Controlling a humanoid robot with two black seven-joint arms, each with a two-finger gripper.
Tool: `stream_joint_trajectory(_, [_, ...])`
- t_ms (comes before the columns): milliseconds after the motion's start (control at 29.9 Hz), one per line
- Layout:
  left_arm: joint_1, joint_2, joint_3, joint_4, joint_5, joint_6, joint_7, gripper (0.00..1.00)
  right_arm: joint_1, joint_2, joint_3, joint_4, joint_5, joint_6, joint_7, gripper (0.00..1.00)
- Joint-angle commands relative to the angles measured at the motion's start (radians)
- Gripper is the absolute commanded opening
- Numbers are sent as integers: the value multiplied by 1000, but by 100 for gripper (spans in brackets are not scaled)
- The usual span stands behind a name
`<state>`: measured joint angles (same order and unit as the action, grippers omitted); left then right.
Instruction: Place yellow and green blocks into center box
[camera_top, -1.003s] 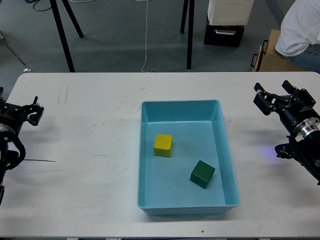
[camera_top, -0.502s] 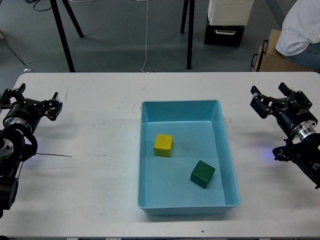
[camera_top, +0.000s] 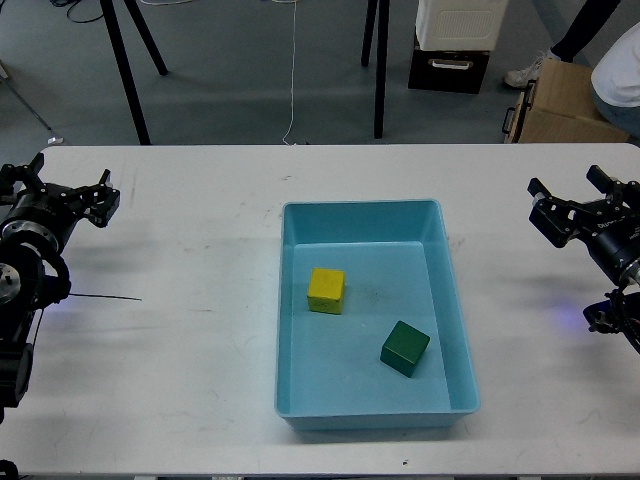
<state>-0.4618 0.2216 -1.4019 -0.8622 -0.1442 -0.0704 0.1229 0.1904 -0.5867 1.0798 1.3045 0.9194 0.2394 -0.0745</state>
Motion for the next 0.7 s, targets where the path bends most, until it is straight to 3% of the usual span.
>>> stream_joint_trajectory(0, [-1, -1, 1, 0, 0, 3, 15, 100, -6, -7, 3, 6, -1, 1, -1, 99])
stream_joint_trajectory(234, [-3, 2, 3, -1, -3, 1, 23, 100, -6, -7, 3, 1, -4, 9, -5, 99])
stream_joint_trajectory(468, [-3, 4, 3, -1, -3, 1, 23, 100, -14, -9, -4, 4, -11, 107, -10, 99])
stream_joint_trajectory(669, [-3, 8, 1, -3, -3, 1, 23, 100, -19, -8, -3, 4, -11, 116, -5, 99])
